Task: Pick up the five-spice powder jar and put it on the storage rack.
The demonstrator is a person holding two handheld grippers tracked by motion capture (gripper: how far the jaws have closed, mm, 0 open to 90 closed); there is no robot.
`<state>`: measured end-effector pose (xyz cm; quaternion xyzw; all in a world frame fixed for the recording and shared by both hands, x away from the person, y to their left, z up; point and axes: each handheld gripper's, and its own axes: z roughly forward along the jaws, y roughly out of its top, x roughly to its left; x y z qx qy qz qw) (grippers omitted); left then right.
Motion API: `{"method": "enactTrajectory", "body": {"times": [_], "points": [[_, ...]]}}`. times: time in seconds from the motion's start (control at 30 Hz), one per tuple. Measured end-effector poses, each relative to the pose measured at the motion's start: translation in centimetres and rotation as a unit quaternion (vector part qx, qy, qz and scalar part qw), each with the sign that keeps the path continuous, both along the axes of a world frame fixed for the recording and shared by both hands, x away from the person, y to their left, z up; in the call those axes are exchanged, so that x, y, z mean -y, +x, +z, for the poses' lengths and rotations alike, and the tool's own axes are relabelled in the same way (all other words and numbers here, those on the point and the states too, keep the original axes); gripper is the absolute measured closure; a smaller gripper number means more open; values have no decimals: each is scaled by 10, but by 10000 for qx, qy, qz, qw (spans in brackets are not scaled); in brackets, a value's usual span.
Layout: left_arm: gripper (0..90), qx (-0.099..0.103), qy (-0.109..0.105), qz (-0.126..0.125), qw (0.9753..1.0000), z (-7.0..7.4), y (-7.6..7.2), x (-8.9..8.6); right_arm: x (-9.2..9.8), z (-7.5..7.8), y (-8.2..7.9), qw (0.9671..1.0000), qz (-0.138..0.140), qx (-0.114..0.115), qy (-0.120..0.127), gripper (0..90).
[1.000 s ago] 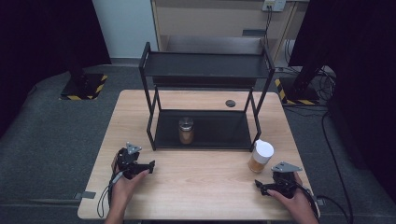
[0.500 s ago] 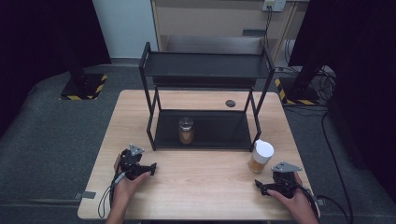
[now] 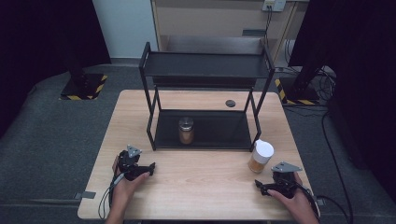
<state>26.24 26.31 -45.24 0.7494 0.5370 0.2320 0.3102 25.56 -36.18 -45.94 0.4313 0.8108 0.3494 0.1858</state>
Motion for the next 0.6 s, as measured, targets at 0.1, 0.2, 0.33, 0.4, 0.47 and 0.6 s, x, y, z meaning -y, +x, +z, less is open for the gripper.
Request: {"method": "enactTrajectory", "body": {"times": [0.1,0.2,0.33,0.4,0.47,0.6], "points": [[0,1,-1,1,10000,0,0,0,1,0,0,10000,25,-3,-5,15],[0,1,0,1,10000,0,0,0,1,0,1,10000,30,-4,-4,15],[0,2,0,1,10000,0,0,0,4,0,1,10000,84,-9,8,19],[0,2,2,1,10000,0,0,0,4,0,2,9999,105,-18,9,18],[0,2,4,3,10000,0,0,0,7,0,2,9999,165,-11,16,18],[0,3,4,5,10000,0,0,0,8,0,0,9998,175,-10,14,18]]}}
